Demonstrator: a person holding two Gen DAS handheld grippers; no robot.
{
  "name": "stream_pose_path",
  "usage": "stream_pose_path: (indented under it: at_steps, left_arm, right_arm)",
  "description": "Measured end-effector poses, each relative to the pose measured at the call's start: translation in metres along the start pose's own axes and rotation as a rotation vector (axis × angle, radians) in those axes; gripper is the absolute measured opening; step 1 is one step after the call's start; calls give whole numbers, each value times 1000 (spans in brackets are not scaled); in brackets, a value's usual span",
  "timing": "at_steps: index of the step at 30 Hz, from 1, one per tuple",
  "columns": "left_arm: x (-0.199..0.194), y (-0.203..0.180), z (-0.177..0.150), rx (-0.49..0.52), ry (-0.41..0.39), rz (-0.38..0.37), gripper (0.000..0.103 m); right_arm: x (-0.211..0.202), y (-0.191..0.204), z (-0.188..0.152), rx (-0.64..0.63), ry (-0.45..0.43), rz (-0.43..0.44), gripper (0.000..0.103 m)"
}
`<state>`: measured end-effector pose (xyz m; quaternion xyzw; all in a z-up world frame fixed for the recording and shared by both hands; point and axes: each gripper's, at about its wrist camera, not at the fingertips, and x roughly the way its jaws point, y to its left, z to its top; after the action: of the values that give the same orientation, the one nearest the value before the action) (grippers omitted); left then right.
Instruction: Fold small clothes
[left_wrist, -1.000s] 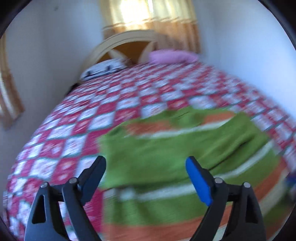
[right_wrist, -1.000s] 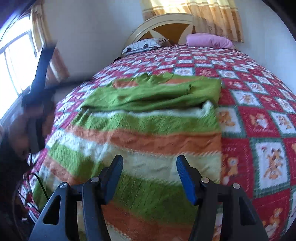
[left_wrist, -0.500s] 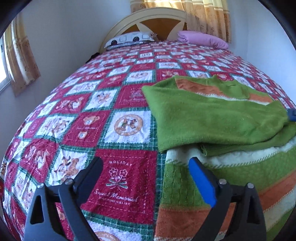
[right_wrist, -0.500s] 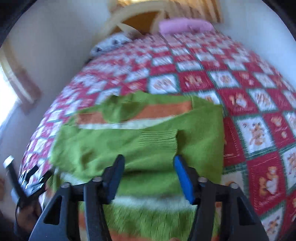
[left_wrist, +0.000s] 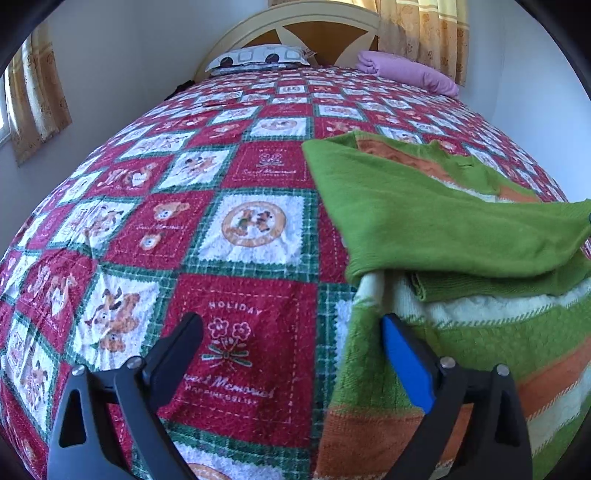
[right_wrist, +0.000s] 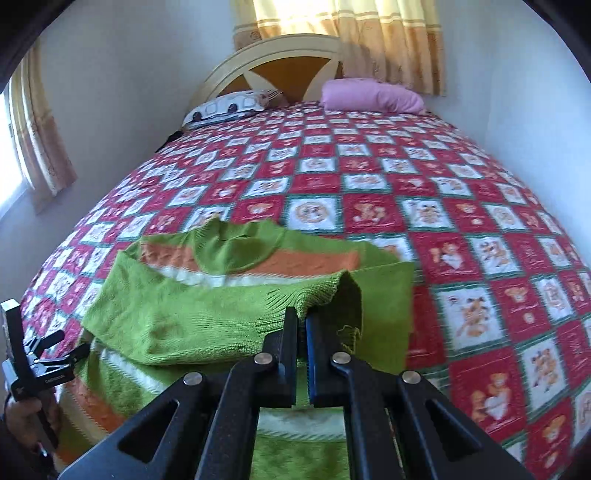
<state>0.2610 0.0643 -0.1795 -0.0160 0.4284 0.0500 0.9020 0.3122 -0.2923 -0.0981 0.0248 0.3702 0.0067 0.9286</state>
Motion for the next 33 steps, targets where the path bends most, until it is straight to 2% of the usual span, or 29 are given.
stream_pose_path:
  at_steps: [3, 5, 7, 8, 11, 13, 15, 17, 20, 22, 25, 28, 31, 33]
  left_arm:
    - [-7, -2, 0, 6, -19, 14, 98]
    - [-19, 1, 3, -12, -55, 10, 98]
    - [-36, 4, 11, -24, -116, 1, 99]
    - [-45, 3, 18, -23, -150, 13, 99]
    - [-50, -4, 36, -15, -196, 14, 103]
    - [-41, -13, 45, 2, -183, 16, 103]
    - [-27, -23, 50, 18, -152, 27, 103]
    - [-10, -31, 53, 44, -133, 86, 103]
    - [10, -32, 48, 85, -86, 180, 103]
    - [20, -26, 41, 109, -56, 216, 103]
    - [24, -12, 37, 81, -33, 183, 103]
    - [23, -11, 34, 92, -49, 196, 103]
    - [24, -6, 33, 70, -44, 175, 103]
    - [24, -3, 32, 49, -40, 165, 103]
  right_arm:
    - [23, -1, -11, -35, 89, -9, 3]
    - [29, -6, -21, -41, 114, -39, 9]
    - [22, -13, -24, -25, 83, -65, 33]
    - [16, -17, -24, -13, 61, -73, 35]
    - [-6, -19, -15, 12, -26, -15, 36]
    - [-10, -10, -11, -14, -44, 23, 36]
    - [-4, 1, -7, -30, -38, 93, 36]
    - [12, 8, -6, -19, 2, 146, 36]
    - [34, 17, -16, -6, 69, 112, 36]
    - [49, 30, -31, -21, 129, 156, 36]
    - [49, 61, -48, -150, 94, 96, 38]
    - [44, 74, -50, -174, 107, 161, 38]
    - [31, 68, -45, -176, 78, 174, 38]
    - [23, 51, -39, -144, 29, 128, 38]
